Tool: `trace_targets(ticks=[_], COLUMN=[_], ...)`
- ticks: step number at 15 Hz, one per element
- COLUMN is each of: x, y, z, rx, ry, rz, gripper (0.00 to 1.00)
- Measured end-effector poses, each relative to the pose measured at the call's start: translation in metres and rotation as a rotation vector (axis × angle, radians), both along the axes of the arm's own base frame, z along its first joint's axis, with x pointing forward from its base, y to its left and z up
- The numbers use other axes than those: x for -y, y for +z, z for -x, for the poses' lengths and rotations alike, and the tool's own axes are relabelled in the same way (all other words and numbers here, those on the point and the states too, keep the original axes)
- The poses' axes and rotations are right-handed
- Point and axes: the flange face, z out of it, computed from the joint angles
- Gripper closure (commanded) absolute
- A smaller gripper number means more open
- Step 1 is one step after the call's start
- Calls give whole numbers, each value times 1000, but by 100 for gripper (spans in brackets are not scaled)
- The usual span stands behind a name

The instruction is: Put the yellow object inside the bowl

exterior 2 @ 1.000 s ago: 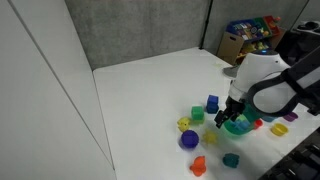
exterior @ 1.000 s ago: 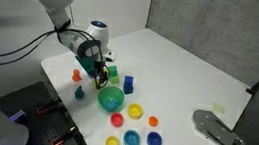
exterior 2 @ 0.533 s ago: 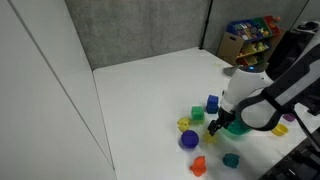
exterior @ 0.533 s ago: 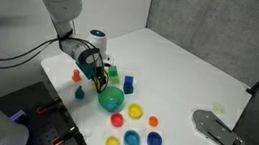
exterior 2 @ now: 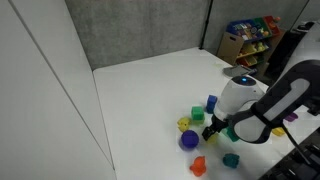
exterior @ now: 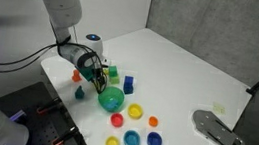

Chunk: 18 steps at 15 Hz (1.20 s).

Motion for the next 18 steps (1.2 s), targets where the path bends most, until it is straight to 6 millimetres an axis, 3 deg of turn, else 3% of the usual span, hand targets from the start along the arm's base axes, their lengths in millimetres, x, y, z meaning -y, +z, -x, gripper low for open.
trace_targets(ticks=[3,8,10,14,18], x=[-1,-9,-15,-22,-2], y=[-4,11,29,71,118], z=[-1,-7,-12,-12,-4], rx=[17,51,77,116,128], ry=[12,28,33,33,-3], rz=[15,14,-1,-34,-39], gripper=[58,74,82,85,85])
